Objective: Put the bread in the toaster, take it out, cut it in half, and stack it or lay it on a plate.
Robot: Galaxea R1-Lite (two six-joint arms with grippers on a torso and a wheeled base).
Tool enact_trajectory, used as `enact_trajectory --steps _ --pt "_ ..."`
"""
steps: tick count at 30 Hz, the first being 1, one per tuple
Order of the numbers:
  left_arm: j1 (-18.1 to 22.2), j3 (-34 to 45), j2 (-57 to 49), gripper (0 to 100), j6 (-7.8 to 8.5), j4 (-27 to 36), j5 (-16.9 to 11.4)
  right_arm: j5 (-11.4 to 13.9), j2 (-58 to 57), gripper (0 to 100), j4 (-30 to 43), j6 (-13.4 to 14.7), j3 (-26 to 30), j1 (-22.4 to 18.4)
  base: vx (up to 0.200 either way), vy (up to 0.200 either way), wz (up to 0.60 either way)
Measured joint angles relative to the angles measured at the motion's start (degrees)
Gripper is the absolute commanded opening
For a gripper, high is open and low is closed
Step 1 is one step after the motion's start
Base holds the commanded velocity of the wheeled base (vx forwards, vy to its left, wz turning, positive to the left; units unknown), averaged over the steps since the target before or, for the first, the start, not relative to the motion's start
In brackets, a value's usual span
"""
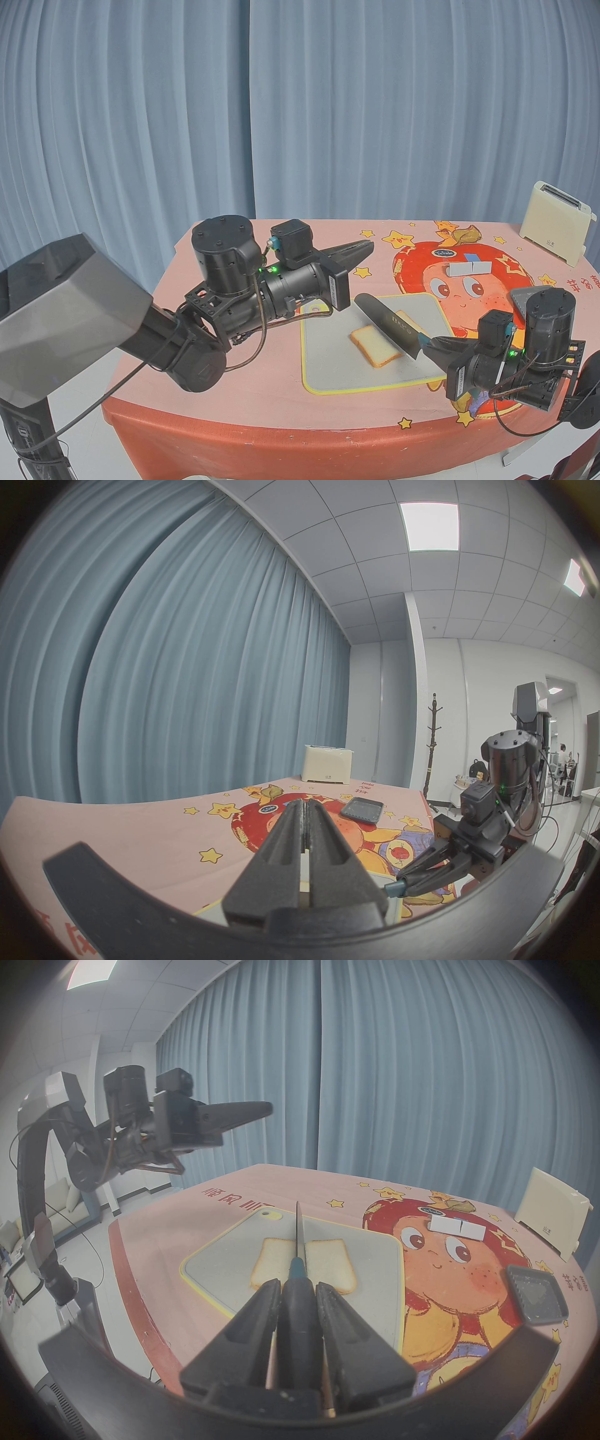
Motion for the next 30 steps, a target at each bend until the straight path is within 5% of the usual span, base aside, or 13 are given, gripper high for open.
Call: enact_trajectory --steps 12,30 --pt "3.0 9.6 -9.1 0 0.24 -0.5 2.1 0.1 -0.2 0 0.1 -0.2 -0.1 0.3 0.000 0.000 0.00" --pt "14.8 24.2 -23.9 0 0.30 -0.6 2.8 0.4 -0.2 0 -4.6 -0.2 -1.2 0.4 0.000 0.000 0.00"
